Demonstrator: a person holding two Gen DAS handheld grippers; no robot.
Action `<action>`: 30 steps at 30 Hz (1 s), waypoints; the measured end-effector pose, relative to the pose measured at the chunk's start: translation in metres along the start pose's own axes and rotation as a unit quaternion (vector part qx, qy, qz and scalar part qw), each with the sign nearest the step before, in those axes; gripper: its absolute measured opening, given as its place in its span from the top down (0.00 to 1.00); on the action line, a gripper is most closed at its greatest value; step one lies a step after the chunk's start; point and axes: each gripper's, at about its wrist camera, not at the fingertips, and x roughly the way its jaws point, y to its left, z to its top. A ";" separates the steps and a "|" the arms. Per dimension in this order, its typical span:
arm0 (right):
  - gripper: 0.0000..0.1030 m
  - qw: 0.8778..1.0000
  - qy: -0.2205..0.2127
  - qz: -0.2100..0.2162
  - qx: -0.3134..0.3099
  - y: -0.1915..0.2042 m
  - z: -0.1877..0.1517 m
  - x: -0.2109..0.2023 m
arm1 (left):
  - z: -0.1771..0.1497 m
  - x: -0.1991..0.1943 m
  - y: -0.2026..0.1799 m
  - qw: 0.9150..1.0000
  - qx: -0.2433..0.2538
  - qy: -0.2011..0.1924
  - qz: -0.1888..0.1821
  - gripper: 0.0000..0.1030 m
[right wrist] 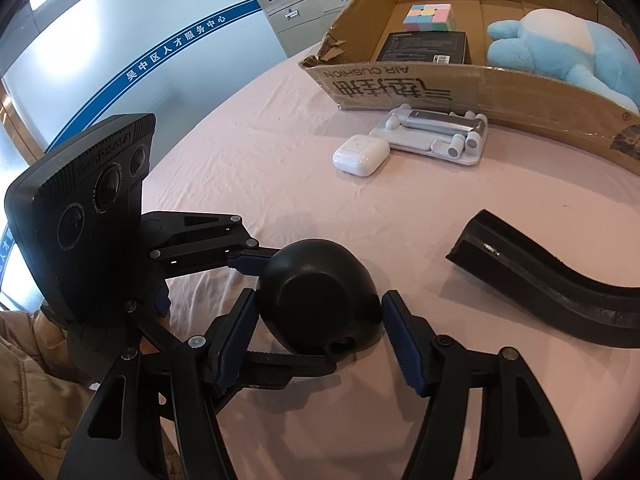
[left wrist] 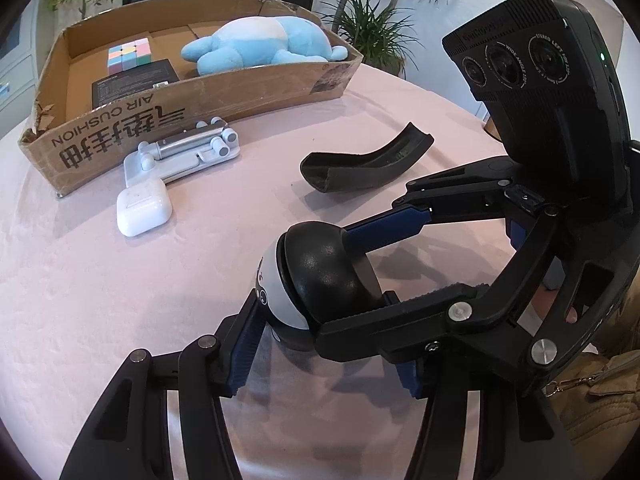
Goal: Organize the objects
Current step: 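Carry the speaker with both tools and release it into the cardboard box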
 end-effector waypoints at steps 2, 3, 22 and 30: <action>0.40 1.000 -0.004 -0.001 0.000 0.000 0.002 -0.002 | 0.003 -0.001 -0.001 1.000 0.002 -0.002 0.001 0.45; 0.40 1.000 -0.005 -0.002 -0.002 0.000 0.004 -0.003 | 0.005 -0.002 -0.001 1.000 0.004 -0.003 0.002 0.45; 0.41 0.997 -0.047 -0.014 -0.053 -0.008 0.171 0.010 | 0.123 -0.040 0.108 0.992 -0.004 -0.099 0.075 0.47; 0.40 0.999 -0.028 0.000 -0.026 -0.028 0.228 0.070 | 0.141 -0.022 0.190 0.989 -0.080 -0.092 0.086 0.48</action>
